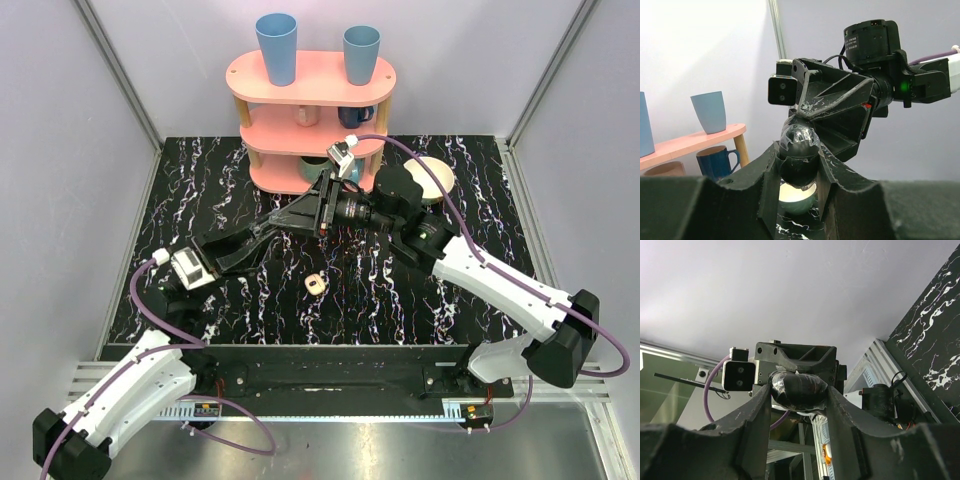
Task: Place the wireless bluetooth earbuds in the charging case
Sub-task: Pass from the left arm to the right, then pass from the right arm to the left
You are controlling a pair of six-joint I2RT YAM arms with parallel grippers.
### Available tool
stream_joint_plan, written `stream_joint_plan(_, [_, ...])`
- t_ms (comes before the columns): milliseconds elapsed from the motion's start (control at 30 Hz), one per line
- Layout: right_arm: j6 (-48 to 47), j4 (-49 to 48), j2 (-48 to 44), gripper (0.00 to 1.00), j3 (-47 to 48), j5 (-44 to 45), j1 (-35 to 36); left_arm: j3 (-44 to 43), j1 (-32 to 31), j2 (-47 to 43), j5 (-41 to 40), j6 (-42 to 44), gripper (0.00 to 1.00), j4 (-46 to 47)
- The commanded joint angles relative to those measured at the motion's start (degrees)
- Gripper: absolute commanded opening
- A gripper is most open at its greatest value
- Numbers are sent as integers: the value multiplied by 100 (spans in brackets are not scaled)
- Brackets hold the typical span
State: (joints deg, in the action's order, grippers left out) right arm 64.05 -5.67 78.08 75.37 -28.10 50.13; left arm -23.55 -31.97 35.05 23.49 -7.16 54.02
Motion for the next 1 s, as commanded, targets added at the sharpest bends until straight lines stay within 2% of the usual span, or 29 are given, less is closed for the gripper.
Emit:
stream_joint_plan(0, [81,-610,-83,26,-40,-170,-38,-88,-11,20,24,-145,14,118])
stream_joint_plan(100, [125,-716,-83,16,-93,-187,-47,-71,-20,-15,16,-163,19,65])
stream_joint_plan(133, [125,-760,-92,11,-102,-196,-64,-53,-12,-15,-19,-163,25,47])
stream_joint_plan(200, [143,-804,-92,7,-111,-196,-65,-36,-11,-42,-28,-154,25,30])
stream_joint_plan(300, [134,-830,-100,3,-111,-205,-82,-27,-11,-59,-63,-137,34,12])
stream_joint_plan(367, [134,-865,-109,0,-137,-196,-82,-18,-11,-68,-63,-137,35,12])
stream_joint_plan(500, [134,-883,-118,0,-154,-179,-91,-9,-11,-59,-107,-137,40,21])
stream_joint_plan(733, [178,-988,-144,0,-251,-161,-117,0,-11,-42,-151,-137,43,12])
stream_joint_plan(967, [257,-988,-136,0,-313,-187,-135,-35,-11,-42,-221,-128,36,47])
